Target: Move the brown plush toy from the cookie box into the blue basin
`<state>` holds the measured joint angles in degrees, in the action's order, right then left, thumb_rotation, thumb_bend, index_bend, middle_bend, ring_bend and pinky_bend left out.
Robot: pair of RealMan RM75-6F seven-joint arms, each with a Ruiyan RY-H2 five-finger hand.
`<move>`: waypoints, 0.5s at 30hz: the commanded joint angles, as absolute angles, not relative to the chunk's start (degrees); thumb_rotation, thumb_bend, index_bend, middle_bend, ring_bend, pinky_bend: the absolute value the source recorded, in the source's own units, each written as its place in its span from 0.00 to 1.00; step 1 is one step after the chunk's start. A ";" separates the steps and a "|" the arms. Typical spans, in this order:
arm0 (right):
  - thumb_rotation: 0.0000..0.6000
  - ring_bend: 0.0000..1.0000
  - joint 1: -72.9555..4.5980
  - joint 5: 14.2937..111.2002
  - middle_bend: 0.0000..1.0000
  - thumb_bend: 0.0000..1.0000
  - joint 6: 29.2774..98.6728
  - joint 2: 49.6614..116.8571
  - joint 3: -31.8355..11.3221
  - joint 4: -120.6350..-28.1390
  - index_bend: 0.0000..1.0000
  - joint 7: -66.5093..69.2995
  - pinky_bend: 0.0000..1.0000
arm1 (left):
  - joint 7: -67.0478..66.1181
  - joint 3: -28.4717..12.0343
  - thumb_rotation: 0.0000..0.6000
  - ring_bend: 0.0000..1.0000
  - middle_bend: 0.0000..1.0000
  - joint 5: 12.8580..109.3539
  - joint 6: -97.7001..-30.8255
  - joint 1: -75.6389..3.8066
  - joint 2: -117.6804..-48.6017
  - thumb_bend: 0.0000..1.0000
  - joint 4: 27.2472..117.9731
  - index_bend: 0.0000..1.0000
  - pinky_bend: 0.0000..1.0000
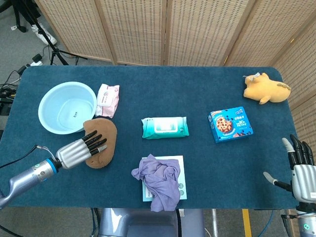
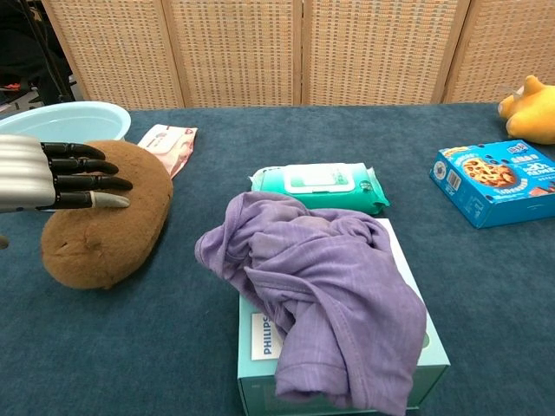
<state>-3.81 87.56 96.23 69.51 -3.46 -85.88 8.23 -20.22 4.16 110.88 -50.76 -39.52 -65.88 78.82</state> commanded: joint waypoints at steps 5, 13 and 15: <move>1.00 0.00 -3.68 88.58 0.00 0.00 95.46 69.11 -3.41 -86.22 0.00 8.77 0.00 | -20.25 3.97 1.00 0.00 0.00 109.00 -51.41 -39.95 -72.30 0.00 71.63 0.00 0.00; 1.00 0.00 -3.60 89.33 0.00 0.00 94.86 68.79 -3.49 -86.63 0.00 9.28 0.00 | -19.06 3.74 1.00 0.00 0.00 108.66 -54.79 -40.35 -77.97 0.06 65.07 0.00 0.00; 1.00 0.00 -3.55 89.60 0.00 0.00 94.81 68.66 -3.47 -86.76 0.00 9.50 0.00 | -18.77 3.83 1.00 0.00 0.00 109.18 -56.06 -40.67 -79.54 0.12 63.04 0.00 0.00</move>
